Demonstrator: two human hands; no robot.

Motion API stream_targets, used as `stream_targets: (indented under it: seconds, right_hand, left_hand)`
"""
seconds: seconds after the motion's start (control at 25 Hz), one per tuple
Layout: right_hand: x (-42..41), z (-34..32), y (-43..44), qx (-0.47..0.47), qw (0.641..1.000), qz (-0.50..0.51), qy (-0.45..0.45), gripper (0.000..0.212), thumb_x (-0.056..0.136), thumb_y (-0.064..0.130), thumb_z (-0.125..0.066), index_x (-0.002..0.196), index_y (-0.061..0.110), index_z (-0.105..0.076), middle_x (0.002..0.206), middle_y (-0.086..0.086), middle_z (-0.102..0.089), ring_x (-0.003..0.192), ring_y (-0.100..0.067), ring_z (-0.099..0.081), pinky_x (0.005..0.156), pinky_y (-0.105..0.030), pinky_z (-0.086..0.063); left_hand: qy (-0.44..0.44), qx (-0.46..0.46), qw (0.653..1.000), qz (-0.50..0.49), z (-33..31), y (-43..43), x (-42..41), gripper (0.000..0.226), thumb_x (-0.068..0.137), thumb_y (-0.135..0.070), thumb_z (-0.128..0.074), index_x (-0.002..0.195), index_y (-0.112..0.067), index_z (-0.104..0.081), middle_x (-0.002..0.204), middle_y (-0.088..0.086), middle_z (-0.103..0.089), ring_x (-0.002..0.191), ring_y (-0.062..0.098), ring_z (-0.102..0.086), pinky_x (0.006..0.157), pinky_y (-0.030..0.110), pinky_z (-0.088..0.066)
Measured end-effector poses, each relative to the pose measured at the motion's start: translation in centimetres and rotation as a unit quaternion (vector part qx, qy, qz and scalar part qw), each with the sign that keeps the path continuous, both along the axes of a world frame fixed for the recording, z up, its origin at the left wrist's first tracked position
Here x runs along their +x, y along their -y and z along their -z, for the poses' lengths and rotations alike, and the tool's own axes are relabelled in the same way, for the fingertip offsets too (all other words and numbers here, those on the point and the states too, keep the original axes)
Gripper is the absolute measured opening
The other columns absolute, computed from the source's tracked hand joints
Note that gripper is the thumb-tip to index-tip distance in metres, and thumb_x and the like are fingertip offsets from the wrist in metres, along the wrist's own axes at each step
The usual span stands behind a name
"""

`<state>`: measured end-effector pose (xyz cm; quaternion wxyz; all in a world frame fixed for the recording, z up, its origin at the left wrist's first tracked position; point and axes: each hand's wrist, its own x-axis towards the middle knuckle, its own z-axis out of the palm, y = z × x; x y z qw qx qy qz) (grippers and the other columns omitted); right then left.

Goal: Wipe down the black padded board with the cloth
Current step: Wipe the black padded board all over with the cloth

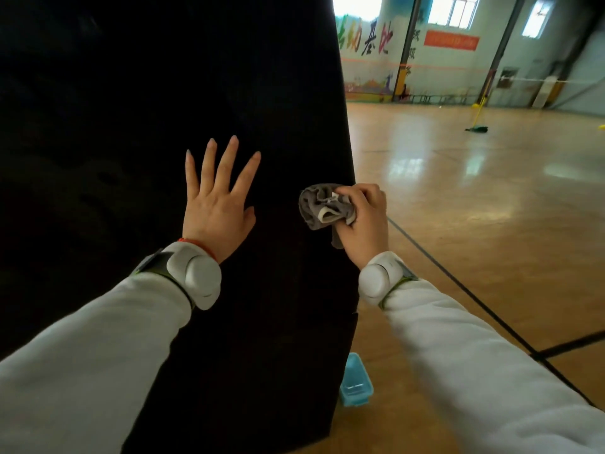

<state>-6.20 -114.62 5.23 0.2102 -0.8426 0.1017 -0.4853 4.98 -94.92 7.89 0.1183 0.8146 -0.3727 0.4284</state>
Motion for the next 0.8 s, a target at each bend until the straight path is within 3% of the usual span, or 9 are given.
stream_targets:
  seconds: [0.08,0.24,0.48,0.6,0.8]
  right_hand:
    - [0.2,-1.5,-0.1,-0.018,1.000,0.003,0.019,0.039,0.070,-0.005,-0.064,0.106,0.009,-0.062,0.108,-0.011,-0.048,0.101,-0.026,-0.043,0.086,-0.031,-0.041]
    - [1.1,-5.0,-0.5,-0.059,0.995,0.025,0.079,0.042,0.068,-0.008,-0.063,0.106,0.010,-0.061,0.109,-0.013,-0.048,0.101,-0.026,-0.043,0.086,-0.037,-0.044]
    - [2.7,-9.6,-0.4,-0.117,0.981,0.067,0.139,0.047,0.066,-0.009,-0.062,0.108,0.013,-0.062,0.108,-0.016,-0.050,0.099,-0.033,-0.046,0.083,-0.046,-0.045]
    - [4.3,-9.4,0.0,-0.113,0.985,0.088,0.098,0.049,0.066,-0.009,-0.060,0.110,0.014,-0.062,0.109,-0.018,-0.050,0.099,-0.037,-0.047,0.082,-0.049,-0.044]
    - [4.7,-3.4,0.6,-0.115,0.991,0.073,0.000,0.045,0.067,-0.004,-0.064,0.107,0.016,-0.063,0.107,-0.016,-0.049,0.095,-0.037,-0.046,0.082,-0.046,-0.042]
  left_hand:
    - [0.006,-0.012,1.000,-0.002,-1.0,0.0,0.3,0.083,0.077,-0.019,-0.068,0.147,-0.019,-0.023,0.154,0.017,-0.013,0.141,0.040,-0.006,0.112,0.054,0.005]
    - [0.017,-0.025,0.999,-0.016,-3.2,0.0,1.1,0.082,0.079,-0.025,-0.067,0.148,-0.019,-0.022,0.155,0.017,-0.011,0.142,0.040,-0.005,0.112,0.053,0.004]
    - [-0.005,0.040,0.997,-0.065,-3.5,-0.3,2.9,0.095,0.079,-0.042,-0.067,0.150,-0.023,-0.006,0.156,0.014,0.007,0.142,0.037,0.009,0.111,0.053,0.008]
    - [-0.007,0.045,0.996,-0.082,-3.3,0.0,3.1,0.097,0.080,-0.044,-0.064,0.149,-0.024,0.000,0.156,0.013,0.011,0.141,0.036,0.013,0.110,0.052,0.012]
    - [0.001,0.037,0.996,-0.081,-2.9,0.4,3.7,0.097,0.079,-0.043,-0.067,0.150,-0.023,-0.003,0.156,0.014,0.007,0.141,0.037,0.009,0.111,0.054,0.010]
